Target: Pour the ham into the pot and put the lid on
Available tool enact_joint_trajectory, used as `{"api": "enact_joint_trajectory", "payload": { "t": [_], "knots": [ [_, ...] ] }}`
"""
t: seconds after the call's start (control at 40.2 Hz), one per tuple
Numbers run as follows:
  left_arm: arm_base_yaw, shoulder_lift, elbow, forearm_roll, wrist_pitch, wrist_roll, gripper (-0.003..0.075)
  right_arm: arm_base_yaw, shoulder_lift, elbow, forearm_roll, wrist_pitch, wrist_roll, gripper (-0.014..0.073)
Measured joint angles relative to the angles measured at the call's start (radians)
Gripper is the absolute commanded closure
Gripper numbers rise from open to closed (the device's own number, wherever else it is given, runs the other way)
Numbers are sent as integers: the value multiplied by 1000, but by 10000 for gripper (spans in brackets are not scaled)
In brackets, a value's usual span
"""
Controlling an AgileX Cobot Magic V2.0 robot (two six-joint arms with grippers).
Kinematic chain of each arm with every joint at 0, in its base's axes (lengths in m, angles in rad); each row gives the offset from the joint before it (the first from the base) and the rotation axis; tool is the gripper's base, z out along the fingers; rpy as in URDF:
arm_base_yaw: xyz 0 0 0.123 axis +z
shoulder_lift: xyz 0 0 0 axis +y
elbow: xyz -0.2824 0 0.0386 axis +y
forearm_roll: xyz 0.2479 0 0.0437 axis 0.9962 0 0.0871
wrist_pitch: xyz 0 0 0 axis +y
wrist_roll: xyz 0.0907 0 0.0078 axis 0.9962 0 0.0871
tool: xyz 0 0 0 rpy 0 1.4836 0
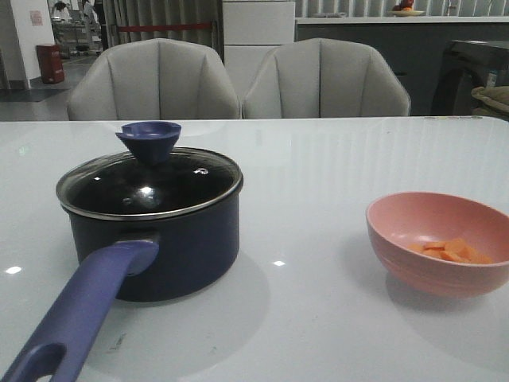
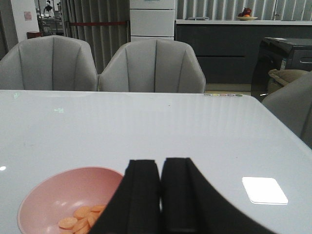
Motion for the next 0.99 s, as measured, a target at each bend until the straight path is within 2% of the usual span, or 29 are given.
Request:
{"api": "enact_joint_trajectory", "payload": {
  "t": [0.696,0.77,0.919,0.994],
  "knots": [
    [0,0,0,0,0,0,606,0,0,0,0,0,0,433],
    [0,0,0,0,-30,0,606,0,0,0,0,0,0,433],
    [0,0,0,0,-184,0,606,0,0,0,0,0,0,433],
    [0,0,-22,0,-173,0,606,0,0,0,0,0,0,433]
  ]
}}
